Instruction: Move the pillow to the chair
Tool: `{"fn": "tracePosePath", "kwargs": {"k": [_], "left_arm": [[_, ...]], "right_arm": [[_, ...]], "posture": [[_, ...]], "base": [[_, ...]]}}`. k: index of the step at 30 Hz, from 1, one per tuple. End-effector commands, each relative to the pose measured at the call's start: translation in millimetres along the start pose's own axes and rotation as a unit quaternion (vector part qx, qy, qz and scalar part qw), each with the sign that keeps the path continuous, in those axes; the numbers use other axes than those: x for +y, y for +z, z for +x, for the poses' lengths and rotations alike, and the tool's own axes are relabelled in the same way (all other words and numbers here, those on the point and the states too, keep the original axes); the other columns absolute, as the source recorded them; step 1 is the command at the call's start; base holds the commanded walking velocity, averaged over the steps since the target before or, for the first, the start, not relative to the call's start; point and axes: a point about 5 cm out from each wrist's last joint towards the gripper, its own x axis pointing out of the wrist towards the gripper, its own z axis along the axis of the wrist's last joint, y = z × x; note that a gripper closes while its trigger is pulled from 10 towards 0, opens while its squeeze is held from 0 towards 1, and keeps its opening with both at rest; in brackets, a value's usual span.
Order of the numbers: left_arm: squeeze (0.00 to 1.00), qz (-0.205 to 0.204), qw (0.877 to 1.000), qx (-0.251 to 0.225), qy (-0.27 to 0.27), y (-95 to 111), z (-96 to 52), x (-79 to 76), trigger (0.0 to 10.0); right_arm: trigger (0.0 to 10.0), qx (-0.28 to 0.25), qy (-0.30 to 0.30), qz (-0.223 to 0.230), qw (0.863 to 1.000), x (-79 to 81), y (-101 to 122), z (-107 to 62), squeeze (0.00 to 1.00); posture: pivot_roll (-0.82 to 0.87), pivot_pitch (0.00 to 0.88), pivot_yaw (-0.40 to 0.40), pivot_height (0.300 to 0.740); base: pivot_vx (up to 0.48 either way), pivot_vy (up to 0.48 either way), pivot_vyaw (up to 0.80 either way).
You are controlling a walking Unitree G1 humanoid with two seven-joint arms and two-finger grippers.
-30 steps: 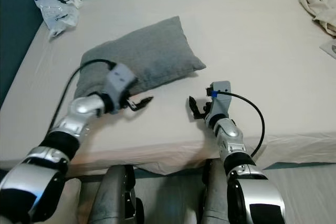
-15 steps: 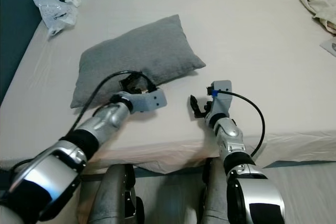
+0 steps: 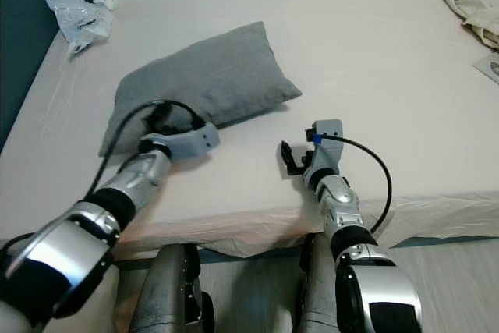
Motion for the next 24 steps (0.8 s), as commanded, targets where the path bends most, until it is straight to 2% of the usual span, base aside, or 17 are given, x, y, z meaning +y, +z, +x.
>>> {"fn": "tracePosePath", "kwargs": {"k": [1,5,7,17,24], "left_arm": [[0.0,0.01,0.999,0.038,-0.003,-20.1,-1.8,3.1,10.0],[0.0,0.014,0.999,0.046,-0.004,-25.7,-1.4,6.6,10.0],[0.0,0.007,0.999,0.043,-0.015,-26.2,-1.5,5.8,0.0],[0.0,-0.021,0.998,0.033,-0.055,-24.1,-4.6,-4.3,0.0],[0.0,-0.023,0.998,0.034,-0.052,-27.9,-4.7,-2.0,0.0]], "right_arm": [[10.0,0.023,-0.011,0.009,1.0,-4.4,-13.0,-6.1,0.0],[10.0,0.023,-0.014,0.01,1.0,-6.3,-14.0,-7.3,0.0],[10.0,0.025,-0.015,0.01,1.0,-6.6,-15.2,-7.9,0.0],[10.0,0.024,-0.017,0.011,1.0,-5.7,-14.1,-6.8,0.0],[10.0,0.024,-0.018,0.011,1.0,-6.6,-13.1,-6.5,0.0]], "posture": [[0.07,0.351,0.079,0.575],[0.07,0.35,0.079,0.575],[0.07,0.344,0.079,0.575],[0.08,0.342,0.08,0.575],[0.08,0.342,0.074,0.575]], "base": [[0.0,0.0,0.0],[0.0,0.0,0.0],[0.0,0.0,0.0],[0.0,0.0,0.0],[0.0,0.0,0.0]]}}
